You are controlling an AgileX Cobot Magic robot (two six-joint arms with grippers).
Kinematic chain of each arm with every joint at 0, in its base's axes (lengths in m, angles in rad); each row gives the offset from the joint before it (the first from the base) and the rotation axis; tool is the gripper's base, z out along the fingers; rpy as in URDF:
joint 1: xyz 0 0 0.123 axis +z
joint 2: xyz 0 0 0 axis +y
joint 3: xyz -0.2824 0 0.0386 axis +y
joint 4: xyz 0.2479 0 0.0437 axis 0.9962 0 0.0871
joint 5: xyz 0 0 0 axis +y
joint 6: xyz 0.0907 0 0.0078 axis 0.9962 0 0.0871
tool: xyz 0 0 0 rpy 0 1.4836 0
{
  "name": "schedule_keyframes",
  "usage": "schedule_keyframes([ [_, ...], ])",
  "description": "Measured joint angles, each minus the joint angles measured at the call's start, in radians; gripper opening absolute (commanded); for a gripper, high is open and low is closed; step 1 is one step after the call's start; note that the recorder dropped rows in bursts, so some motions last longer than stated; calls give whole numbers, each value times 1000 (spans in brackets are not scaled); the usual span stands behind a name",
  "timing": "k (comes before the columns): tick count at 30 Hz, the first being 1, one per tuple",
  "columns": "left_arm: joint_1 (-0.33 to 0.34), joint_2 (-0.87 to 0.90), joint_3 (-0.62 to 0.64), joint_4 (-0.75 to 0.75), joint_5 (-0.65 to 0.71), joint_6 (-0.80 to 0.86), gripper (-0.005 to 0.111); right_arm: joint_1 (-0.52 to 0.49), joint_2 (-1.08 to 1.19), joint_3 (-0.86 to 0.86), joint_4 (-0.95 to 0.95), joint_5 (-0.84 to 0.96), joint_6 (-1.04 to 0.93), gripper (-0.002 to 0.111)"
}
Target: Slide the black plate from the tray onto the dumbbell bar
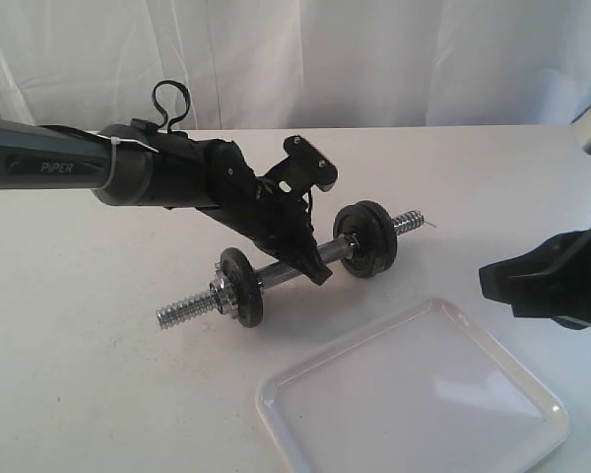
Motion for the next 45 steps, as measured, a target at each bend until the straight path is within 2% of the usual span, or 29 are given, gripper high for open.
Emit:
schedule_keyframes([
  [28, 0, -47, 0, 0, 10, 0, 0, 0, 0, 0, 0, 0, 0, 0],
  [45, 0, -47, 0, 2, 74, 0, 0, 0, 0, 0, 0, 0, 0, 0],
])
